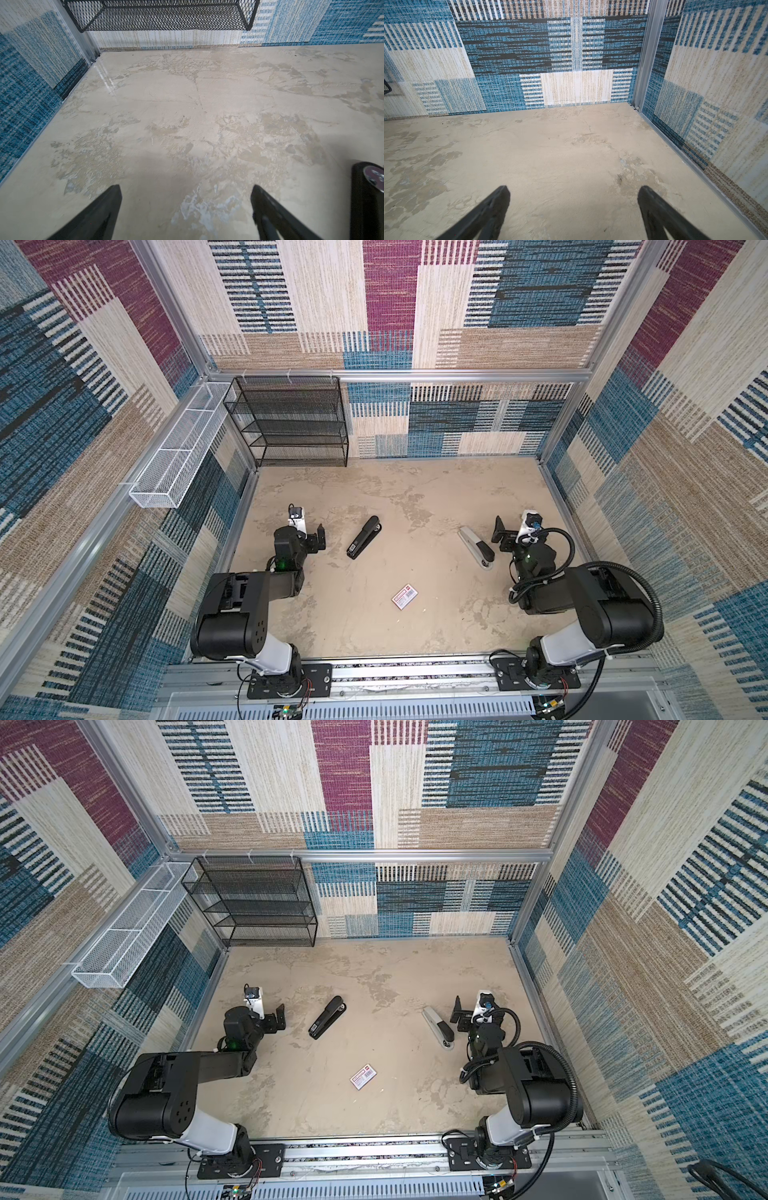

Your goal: Load the staples into the stapler

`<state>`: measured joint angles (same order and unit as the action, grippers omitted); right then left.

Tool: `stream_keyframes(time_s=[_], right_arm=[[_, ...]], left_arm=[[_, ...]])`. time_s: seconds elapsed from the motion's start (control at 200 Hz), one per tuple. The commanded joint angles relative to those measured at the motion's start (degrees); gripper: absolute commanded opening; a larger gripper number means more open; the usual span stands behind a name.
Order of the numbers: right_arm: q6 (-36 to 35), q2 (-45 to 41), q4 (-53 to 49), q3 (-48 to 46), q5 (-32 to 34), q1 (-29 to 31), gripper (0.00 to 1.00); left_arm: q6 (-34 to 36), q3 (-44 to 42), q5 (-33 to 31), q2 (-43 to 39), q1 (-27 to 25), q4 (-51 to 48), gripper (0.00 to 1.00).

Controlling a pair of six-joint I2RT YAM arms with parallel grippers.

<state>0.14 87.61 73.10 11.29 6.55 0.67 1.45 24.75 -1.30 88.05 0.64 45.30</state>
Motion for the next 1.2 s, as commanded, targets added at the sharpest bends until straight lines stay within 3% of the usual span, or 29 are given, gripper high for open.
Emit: stream_keyframes(time_s=[0.0, 0.06, 0.135, 0.24, 0.321, 0.396, 0.486, 0.571, 0.696, 0.781, 1.047, 1.197], right_arm=[[-0.46, -3.61, -6.48, 3.05, -1.00, 0.04, 1.00], [-0.93, -6.85, -15.31, 6.76, -2.12, 0.05, 1.00], [-1.32, -9.86, -19.28, 8.37, -3.36, 0.08, 1.00], [2.98, -15.49, -21.27, 8.67, -4.71, 0.04, 1.00], [12.00, -19.61, -26.42, 10.42, -4.42, 0.04, 1.00], [27.67, -23.20, -42.75, 15.09, 0.64, -0.24, 1.00], [27.38, -23.80, -44.73, 16.75, -9.87, -0.84, 0.97], [28.82, -23.97, -45.88, 17.81, -18.22, -0.84, 0.87], [30.36, -23.98, -49.92, 19.75, -30.43, -0.60, 0.77], [29.96, -24.38, -52.97, 19.88, -33.74, 0.61, 0.77], [28.06, -25.65, -58.22, 17.01, -34.71, 4.82, 0.77], [28.33, -25.74, -58.23, 15.39, -35.76, 5.65, 0.77]], left_arm=[[0.27, 1.08, 1.04, -2.78, 0.01, -3.05, 1.00], [0.45, 3.79, 0.92, -5.45, -0.15, -9.25, 1.00], [-0.32, 7.85, -0.42, -8.29, -0.19, -19.31, 1.00], [-7.83, 13.69, -1.39, -11.39, 0.19, -29.98, 1.00], [-16.23, 16.90, 3.84, -12.36, 0.65, -33.98, 1.00], [-20.47, 19.48, 11.88, -12.01, 0.70, -35.89, 1.00], [-24.17, 21.15, 21.89, -10.21, 0.65, -35.11, 1.00], [-26.69, 22.83, 25.97, -7.86, -0.31, -35.52, 0.87], [-24.89, 26.91, 27.02, -4.40, -3.25, -41.20, 0.76], [-22.37, 31.23, 27.39, -0.65, -5.66, -46.65, 0.73], [-11.16, 45.06, 19.75, 11.33, -16.20, -61.70, 0.78], [-8.82, 50.16, 14.83, 16.42, -18.85, -66.77, 0.77]])
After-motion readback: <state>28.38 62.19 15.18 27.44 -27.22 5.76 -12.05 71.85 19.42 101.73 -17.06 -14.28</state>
